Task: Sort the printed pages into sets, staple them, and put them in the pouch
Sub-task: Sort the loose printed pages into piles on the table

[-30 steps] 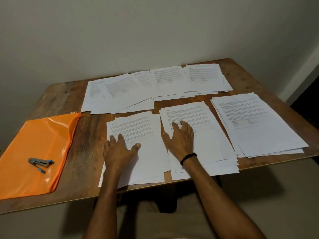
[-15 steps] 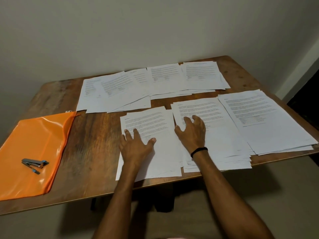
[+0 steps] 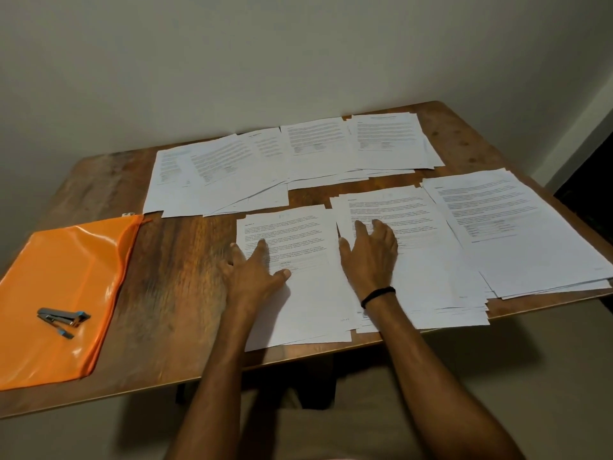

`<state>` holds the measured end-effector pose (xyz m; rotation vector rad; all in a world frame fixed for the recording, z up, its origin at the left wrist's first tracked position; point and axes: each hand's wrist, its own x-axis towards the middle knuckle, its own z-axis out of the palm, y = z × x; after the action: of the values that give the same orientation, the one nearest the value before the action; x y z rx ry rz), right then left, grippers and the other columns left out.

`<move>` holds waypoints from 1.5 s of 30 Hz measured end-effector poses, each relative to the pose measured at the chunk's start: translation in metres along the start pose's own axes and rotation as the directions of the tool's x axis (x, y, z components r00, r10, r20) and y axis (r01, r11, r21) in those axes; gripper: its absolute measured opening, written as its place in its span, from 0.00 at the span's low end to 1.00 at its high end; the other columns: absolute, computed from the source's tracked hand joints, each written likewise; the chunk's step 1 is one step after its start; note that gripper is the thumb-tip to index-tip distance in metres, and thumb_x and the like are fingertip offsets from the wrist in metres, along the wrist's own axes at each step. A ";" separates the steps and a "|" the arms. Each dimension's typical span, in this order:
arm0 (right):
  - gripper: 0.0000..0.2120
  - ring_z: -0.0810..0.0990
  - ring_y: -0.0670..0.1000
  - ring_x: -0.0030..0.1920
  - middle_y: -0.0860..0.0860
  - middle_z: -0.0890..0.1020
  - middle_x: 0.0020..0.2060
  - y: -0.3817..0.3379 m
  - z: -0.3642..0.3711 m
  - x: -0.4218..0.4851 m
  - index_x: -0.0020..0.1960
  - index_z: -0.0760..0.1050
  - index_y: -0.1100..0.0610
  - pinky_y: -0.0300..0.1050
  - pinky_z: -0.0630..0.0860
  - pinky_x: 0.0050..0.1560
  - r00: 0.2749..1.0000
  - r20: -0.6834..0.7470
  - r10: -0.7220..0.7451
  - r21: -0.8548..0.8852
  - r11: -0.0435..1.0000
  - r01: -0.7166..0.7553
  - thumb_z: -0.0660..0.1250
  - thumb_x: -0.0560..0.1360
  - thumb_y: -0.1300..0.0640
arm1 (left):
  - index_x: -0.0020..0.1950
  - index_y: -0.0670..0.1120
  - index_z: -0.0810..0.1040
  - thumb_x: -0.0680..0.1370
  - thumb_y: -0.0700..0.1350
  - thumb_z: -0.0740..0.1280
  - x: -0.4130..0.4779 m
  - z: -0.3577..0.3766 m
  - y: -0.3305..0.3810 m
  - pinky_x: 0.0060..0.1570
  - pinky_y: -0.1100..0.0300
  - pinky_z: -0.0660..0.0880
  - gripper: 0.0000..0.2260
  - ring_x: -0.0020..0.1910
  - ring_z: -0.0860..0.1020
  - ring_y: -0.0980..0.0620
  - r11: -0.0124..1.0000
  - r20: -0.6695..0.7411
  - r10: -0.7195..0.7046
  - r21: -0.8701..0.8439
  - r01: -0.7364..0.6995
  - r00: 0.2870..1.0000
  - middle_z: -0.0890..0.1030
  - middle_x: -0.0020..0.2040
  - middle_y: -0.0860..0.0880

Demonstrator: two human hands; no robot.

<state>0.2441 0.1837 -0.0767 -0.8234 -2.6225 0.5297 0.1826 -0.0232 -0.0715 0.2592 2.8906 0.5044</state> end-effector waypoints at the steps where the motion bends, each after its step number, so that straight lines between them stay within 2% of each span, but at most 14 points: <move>1: 0.22 0.69 0.60 0.69 0.58 0.74 0.68 -0.005 -0.003 -0.004 0.70 0.74 0.55 0.55 0.67 0.68 0.999 -0.027 -0.024 0.025 0.999 0.025 0.66 0.79 0.45 | 0.81 0.56 0.54 0.75 0.66 0.67 0.001 -0.001 -0.002 0.75 0.36 0.41 0.41 0.79 0.47 0.33 1.000 0.013 -0.021 -0.019 0.021 1.000 0.47 0.81 0.37; 4: 0.17 0.75 0.58 0.60 0.55 0.82 0.57 -0.025 -0.009 -0.014 0.64 0.78 0.57 0.51 0.70 0.59 0.995 0.019 -0.102 0.056 0.993 0.101 0.62 0.82 0.49 | 0.81 0.56 0.55 0.74 0.66 0.69 0.004 0.000 -0.011 0.75 0.36 0.44 0.41 0.79 0.49 0.34 0.999 0.035 -0.023 -0.042 0.024 0.999 0.52 0.81 0.39; 6: 0.15 0.75 0.58 0.58 0.55 0.83 0.55 -0.039 -0.006 -0.021 0.61 0.79 0.57 0.50 0.70 0.58 0.988 0.086 -0.128 0.028 0.992 0.126 0.61 0.83 0.49 | 0.81 0.56 0.57 0.74 0.66 0.69 0.006 -0.001 -0.017 0.75 0.36 0.47 0.40 0.79 0.51 0.35 0.999 0.037 -0.010 -0.045 0.012 0.999 0.55 0.81 0.41; 10: 0.14 0.74 0.57 0.60 0.57 0.78 0.60 -0.054 0.006 -0.033 0.64 0.75 0.56 0.49 0.71 0.61 0.976 0.150 -0.158 0.069 0.986 0.149 0.63 0.81 0.51 | 0.80 0.57 0.59 0.73 0.64 0.71 0.009 -0.009 -0.029 0.75 0.35 0.50 0.39 0.79 0.54 0.35 0.999 0.053 -0.027 -0.042 0.029 0.998 0.56 0.80 0.41; 14: 0.17 0.72 0.57 0.63 0.57 0.75 0.65 -0.058 0.013 -0.038 0.67 0.73 0.55 0.48 0.72 0.62 0.967 0.182 -0.177 0.103 0.982 0.160 0.66 0.81 0.52 | 0.80 0.59 0.58 0.74 0.66 0.68 0.011 -0.013 -0.036 0.76 0.36 0.47 0.38 0.80 0.53 0.37 0.999 0.056 -0.009 0.032 0.007 0.998 0.55 0.81 0.43; 18: 0.16 0.74 0.57 0.60 0.56 0.78 0.61 -0.059 0.012 -0.031 0.65 0.76 0.56 0.48 0.75 0.60 0.963 0.212 -0.167 0.224 0.967 0.118 0.70 0.77 0.58 | 0.80 0.60 0.57 0.74 0.66 0.67 0.009 -0.011 -0.033 0.75 0.36 0.45 0.38 0.79 0.53 0.36 0.998 0.085 0.019 0.051 -0.023 0.996 0.54 0.82 0.44; 23: 0.10 0.76 0.58 0.55 0.54 0.80 0.55 -0.059 0.013 -0.019 0.54 0.76 0.56 0.42 0.68 0.54 0.950 0.271 -0.158 0.237 0.967 0.093 0.70 0.73 0.61 | 0.80 0.59 0.56 0.74 0.67 0.68 0.011 -0.012 -0.032 0.75 0.36 0.44 0.38 0.80 0.52 0.37 0.999 0.112 0.029 0.043 -0.034 0.993 0.52 0.82 0.44; 28: 0.10 0.75 0.59 0.56 0.54 0.80 0.55 -0.059 0.011 -0.013 0.52 0.75 0.56 0.48 0.78 0.55 0.942 0.292 -0.167 0.283 0.956 0.081 0.71 0.73 0.61 | 0.81 0.57 0.56 0.75 0.65 0.68 0.011 -0.013 -0.024 0.76 0.35 0.45 0.38 0.80 0.51 0.38 0.999 0.118 0.042 0.020 -0.045 0.992 0.51 0.82 0.44; 30: 0.12 0.77 0.59 0.58 0.54 0.81 0.57 -0.056 0.009 -0.010 0.56 0.77 0.57 0.52 0.80 0.56 0.963 0.220 -0.154 0.349 0.934 0.070 0.71 0.73 0.62 | 0.81 0.57 0.56 0.76 0.64 0.67 0.007 -0.017 -0.018 0.76 0.35 0.45 0.37 0.80 0.52 0.37 0.999 0.112 0.032 0.037 -0.036 0.993 0.51 0.82 0.44; 32: 0.16 0.76 0.60 0.63 0.56 0.79 0.62 -0.048 0.004 -0.004 0.62 0.76 0.57 0.54 0.76 0.64 0.985 0.114 -0.132 0.325 0.942 0.089 0.70 0.75 0.62 | 0.81 0.58 0.56 0.76 0.65 0.67 0.007 -0.018 -0.016 0.76 0.35 0.46 0.37 0.80 0.52 0.37 0.998 0.108 0.033 0.046 -0.038 0.994 0.52 0.82 0.44; 34: 0.21 0.66 0.61 0.74 0.58 0.72 0.72 -0.035 -0.004 0.006 0.70 0.72 0.58 0.55 0.62 0.76 0.991 0.077 -0.113 0.177 0.979 0.098 0.68 0.79 0.54 | 0.81 0.58 0.56 0.75 0.66 0.66 0.007 -0.018 -0.016 0.76 0.34 0.47 0.37 0.80 0.51 0.36 0.998 0.110 0.033 0.053 -0.039 0.993 0.52 0.82 0.44; 37: 0.31 0.55 0.60 0.79 0.56 0.62 0.78 -0.006 -0.003 0.021 0.76 0.65 0.55 0.59 0.47 0.78 0.988 0.128 -0.084 0.020 0.996 0.082 0.62 0.79 0.40 | 0.81 0.56 0.56 0.77 0.64 0.67 0.003 -0.021 -0.011 0.76 0.36 0.45 0.36 0.80 0.51 0.38 0.998 0.116 0.053 0.037 -0.058 0.992 0.52 0.82 0.44; 40: 0.32 0.54 0.60 0.80 0.54 0.62 0.79 0.013 0.007 0.019 0.77 0.64 0.53 0.61 0.44 0.79 0.972 0.202 -0.115 0.000 0.993 0.118 0.57 0.80 0.35 | 0.81 0.55 0.56 0.77 0.63 0.67 0.002 -0.020 -0.009 0.76 0.36 0.44 0.36 0.80 0.51 0.39 0.997 0.118 0.074 0.016 -0.076 0.990 0.52 0.82 0.43; 45: 0.30 0.55 0.58 0.80 0.52 0.63 0.78 0.018 0.008 0.010 0.77 0.65 0.51 0.59 0.45 0.79 0.966 0.188 -0.175 0.026 0.985 0.173 0.55 0.81 0.36 | 0.81 0.55 0.57 0.77 0.64 0.67 0.008 -0.015 -0.011 0.76 0.35 0.43 0.37 0.80 0.52 0.39 0.997 0.123 0.065 0.020 -0.068 0.990 0.52 0.82 0.43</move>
<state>0.2414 0.2019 -0.0892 -0.5561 -2.8292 0.5970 0.1703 -0.0369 -0.0631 0.3781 2.7780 0.4480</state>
